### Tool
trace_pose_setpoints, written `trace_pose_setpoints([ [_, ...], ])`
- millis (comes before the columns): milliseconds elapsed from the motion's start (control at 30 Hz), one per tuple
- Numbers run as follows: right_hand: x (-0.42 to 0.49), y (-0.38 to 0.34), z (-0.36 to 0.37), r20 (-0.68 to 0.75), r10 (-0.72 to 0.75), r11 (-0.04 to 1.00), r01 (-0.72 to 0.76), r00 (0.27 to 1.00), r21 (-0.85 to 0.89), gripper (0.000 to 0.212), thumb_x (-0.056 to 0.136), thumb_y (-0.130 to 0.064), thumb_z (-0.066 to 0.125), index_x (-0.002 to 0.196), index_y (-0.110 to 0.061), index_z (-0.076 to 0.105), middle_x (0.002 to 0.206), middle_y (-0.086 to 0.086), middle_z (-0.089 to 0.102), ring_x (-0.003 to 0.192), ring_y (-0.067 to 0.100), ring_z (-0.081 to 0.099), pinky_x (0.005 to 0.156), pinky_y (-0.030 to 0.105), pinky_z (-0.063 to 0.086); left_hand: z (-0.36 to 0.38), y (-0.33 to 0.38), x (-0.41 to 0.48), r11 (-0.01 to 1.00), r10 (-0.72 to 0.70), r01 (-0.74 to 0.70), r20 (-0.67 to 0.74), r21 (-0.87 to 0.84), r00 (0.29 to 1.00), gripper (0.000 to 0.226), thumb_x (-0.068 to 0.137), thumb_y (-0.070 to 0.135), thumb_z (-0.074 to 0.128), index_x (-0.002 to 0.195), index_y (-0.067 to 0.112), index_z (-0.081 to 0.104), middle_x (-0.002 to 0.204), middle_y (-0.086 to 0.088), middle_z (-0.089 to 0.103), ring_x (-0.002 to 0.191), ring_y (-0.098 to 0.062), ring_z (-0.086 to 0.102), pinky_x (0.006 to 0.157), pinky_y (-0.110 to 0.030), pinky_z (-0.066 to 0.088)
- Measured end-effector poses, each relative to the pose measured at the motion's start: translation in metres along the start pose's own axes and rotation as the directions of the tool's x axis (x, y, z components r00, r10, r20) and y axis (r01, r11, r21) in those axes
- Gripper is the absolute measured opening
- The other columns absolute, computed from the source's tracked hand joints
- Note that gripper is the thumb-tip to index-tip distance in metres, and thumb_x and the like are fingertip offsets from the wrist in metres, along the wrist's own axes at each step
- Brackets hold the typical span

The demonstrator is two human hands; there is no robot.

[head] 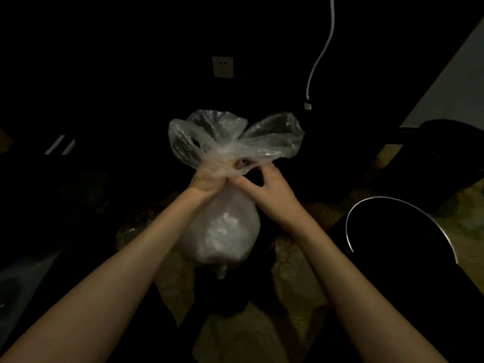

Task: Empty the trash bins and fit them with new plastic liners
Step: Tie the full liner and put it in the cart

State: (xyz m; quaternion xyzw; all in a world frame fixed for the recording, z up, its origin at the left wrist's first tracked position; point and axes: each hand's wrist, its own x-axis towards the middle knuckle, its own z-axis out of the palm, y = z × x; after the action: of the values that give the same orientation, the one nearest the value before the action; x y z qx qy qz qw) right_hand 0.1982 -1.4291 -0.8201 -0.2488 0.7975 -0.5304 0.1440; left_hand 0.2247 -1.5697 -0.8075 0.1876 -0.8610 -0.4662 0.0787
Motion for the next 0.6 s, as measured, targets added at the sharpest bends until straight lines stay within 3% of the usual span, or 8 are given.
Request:
trace_pose_setpoints([
  [67, -0.001, 0.000, -0.003, 0.115, 0.029, 0.957, -0.061, 0.993, 0.283, 0.044, 0.087, -0.043, 0.070, 0.126, -0.025, 0.062, 0.127, -0.007, 0.065, 0.121, 0.005, 0.057, 0.107, 0.034, 0.046, 0.005, -0.001, -0.006, 0.997, -0.019, 0.025, 0.079, -0.078, 0.997, 0.030, 0.100, -0.001, 0.044, 0.128, -0.004, 0.053, 0.132, -0.021, 0.054, 0.110, 0.000, 0.056, 0.091, -0.003, 0.033],
  [133, -0.003, -0.001, 0.002, 0.171, 0.042, 0.905, -0.110, 0.984, 0.410, 0.027, 0.090, -0.030, 0.069, 0.117, -0.024, 0.069, 0.121, -0.004, 0.070, 0.117, 0.005, 0.061, 0.107, 0.030, 0.045, 0.010, -0.007, -0.011, 0.988, 0.015, 0.008, 0.144, -0.157, 0.989, 0.036, 0.098, -0.002, 0.047, 0.134, -0.004, 0.049, 0.140, -0.022, 0.050, 0.129, -0.023, 0.049, 0.101, -0.013, 0.034],
  [200, 0.001, 0.000, 0.004, 0.121, 0.104, 0.817, -0.154, 0.987, 0.556, 0.023, 0.092, -0.017, 0.066, 0.114, -0.013, 0.070, 0.115, 0.004, 0.072, 0.111, 0.011, 0.066, 0.101, 0.028, 0.050, 0.012, 0.002, -0.019, 0.983, 0.074, -0.045, 0.161, -0.177, 0.984, 0.025, 0.093, -0.011, 0.050, 0.112, 0.000, 0.063, 0.108, -0.015, 0.067, 0.103, -0.011, 0.062, 0.081, -0.009, 0.046],
  [233, 0.004, -0.001, 0.004, 0.098, 0.161, 0.738, -0.185, 0.982, 0.649, 0.022, 0.092, -0.012, 0.065, 0.113, -0.007, 0.069, 0.109, 0.006, 0.074, 0.104, 0.014, 0.069, 0.091, 0.026, 0.055, 0.012, 0.007, -0.023, 0.985, 0.097, -0.067, 0.187, -0.161, 0.978, 0.023, 0.092, -0.011, 0.050, 0.092, 0.006, 0.065, 0.086, 0.000, 0.067, 0.081, 0.005, 0.059, 0.068, -0.009, 0.045],
  [300, 0.010, -0.005, 0.002, 0.118, 0.262, 0.577, -0.253, 0.958, 0.777, 0.016, 0.094, -0.008, 0.058, 0.105, -0.003, 0.069, 0.092, 0.008, 0.075, 0.088, 0.018, 0.072, 0.072, 0.024, 0.057, 0.012, 0.012, -0.026, 0.983, 0.136, -0.094, 0.280, -0.158, 0.950, 0.039, 0.092, -0.009, 0.052, 0.067, 0.020, 0.055, 0.059, 0.014, 0.052, 0.056, 0.009, 0.048, 0.057, -0.013, 0.036],
  [500, 0.023, -0.009, -0.015, 0.235, 0.344, 0.137, -0.297, 0.909, 0.945, 0.034, 0.101, -0.014, 0.042, 0.070, -0.009, 0.053, 0.056, 0.003, 0.057, 0.065, 0.018, 0.064, 0.064, 0.031, 0.056, -0.001, 0.006, -0.028, 0.928, 0.072, 0.045, 0.294, -0.371, 0.953, 0.036, 0.099, 0.001, 0.041, 0.064, 0.010, 0.048, 0.051, 0.004, 0.039, 0.046, -0.008, 0.037, 0.048, -0.021, 0.033],
  [567, 0.026, -0.005, -0.017, 0.199, 0.408, 0.124, -0.270, 0.891, 0.955, 0.036, 0.102, -0.013, 0.037, 0.067, -0.012, 0.048, 0.049, 0.000, 0.049, 0.062, 0.016, 0.054, 0.062, 0.030, 0.053, -0.002, 0.003, -0.027, 0.899, 0.050, 0.076, 0.275, -0.430, 0.960, 0.036, 0.098, -0.001, 0.039, 0.064, 0.008, 0.045, 0.052, -0.001, 0.037, 0.046, -0.010, 0.039, 0.051, -0.020, 0.038],
  [600, 0.026, -0.001, -0.017, 0.145, 0.430, 0.201, -0.251, 0.891, 0.947, 0.035, 0.102, -0.012, 0.036, 0.068, -0.013, 0.047, 0.048, -0.002, 0.049, 0.060, 0.014, 0.050, 0.063, 0.028, 0.050, -0.004, 0.003, -0.027, 0.883, 0.033, 0.091, 0.255, -0.461, 0.966, 0.036, 0.098, 0.000, 0.039, 0.064, 0.009, 0.045, 0.054, -0.003, 0.037, 0.047, -0.010, 0.040, 0.053, -0.020, 0.041],
])
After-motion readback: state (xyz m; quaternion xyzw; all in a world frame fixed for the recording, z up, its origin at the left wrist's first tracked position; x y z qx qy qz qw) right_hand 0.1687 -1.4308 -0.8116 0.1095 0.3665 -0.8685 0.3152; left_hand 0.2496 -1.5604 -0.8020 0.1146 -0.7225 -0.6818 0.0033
